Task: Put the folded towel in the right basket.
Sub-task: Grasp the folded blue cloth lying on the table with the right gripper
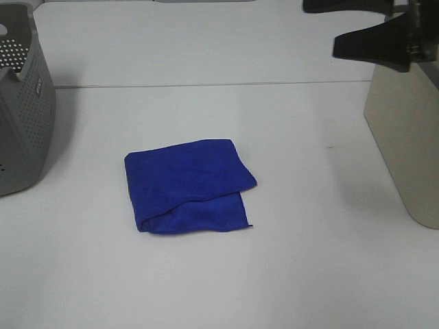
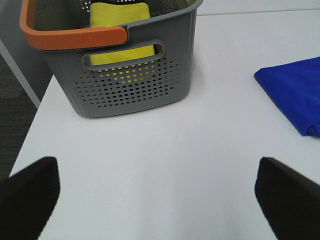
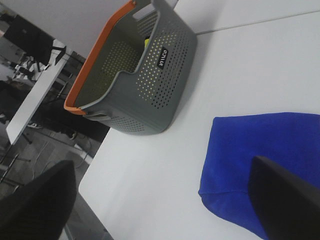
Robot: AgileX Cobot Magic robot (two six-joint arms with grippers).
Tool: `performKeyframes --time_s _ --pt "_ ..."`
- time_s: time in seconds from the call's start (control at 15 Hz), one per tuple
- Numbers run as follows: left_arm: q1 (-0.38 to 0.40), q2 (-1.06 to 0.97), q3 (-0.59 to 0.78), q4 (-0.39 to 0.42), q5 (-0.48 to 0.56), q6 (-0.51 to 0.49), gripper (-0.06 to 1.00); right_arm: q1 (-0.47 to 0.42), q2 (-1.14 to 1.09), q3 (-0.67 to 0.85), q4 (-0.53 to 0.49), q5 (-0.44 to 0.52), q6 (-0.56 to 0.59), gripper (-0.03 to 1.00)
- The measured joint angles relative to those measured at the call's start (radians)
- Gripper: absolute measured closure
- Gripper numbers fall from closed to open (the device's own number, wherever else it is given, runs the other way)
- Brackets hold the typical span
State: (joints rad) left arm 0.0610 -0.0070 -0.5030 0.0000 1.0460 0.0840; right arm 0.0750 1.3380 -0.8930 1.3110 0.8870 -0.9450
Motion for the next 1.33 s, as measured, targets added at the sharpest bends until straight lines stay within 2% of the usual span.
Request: performKeyframes --time_s 0.13,0.2,0.27,0.47,0.73,1.07,1.33 --pt "0.000 0.000 0.000 0.000 0.000 0.000 -0.05 0.111 0.134 -0.001 0.039 -0.071 -0.079 0.08" --pt "0.000 0.000 0.000 0.000 0.000 0.000 -0.05 0.196 0.226 -0.001 0.040 -0.159 -0.092 0.08" --pt "0.000 0.000 0.000 0.000 0.000 0.000 -0.05 0.228 0.284 -0.001 0.040 -0.215 -0.093 0.08" --pt "0.000 0.000 0.000 0.000 0.000 0.000 -0.05 0.242 0.453 -0.001 0.042 -0.305 -0.093 0.08" --pt "0.000 0.000 0.000 0.000 0.000 0.000 -0.05 0.242 0.613 -0.003 0.055 -0.370 -0.093 0.08" --pt "0.000 0.000 0.000 0.000 0.000 0.000 -0.05 0.242 0.680 -0.007 0.124 -0.372 -0.093 0.08" --pt "0.000 0.000 0.000 0.000 0.000 0.000 -0.05 0.267 0.725 -0.083 0.117 -0.372 -0.087 0.08"
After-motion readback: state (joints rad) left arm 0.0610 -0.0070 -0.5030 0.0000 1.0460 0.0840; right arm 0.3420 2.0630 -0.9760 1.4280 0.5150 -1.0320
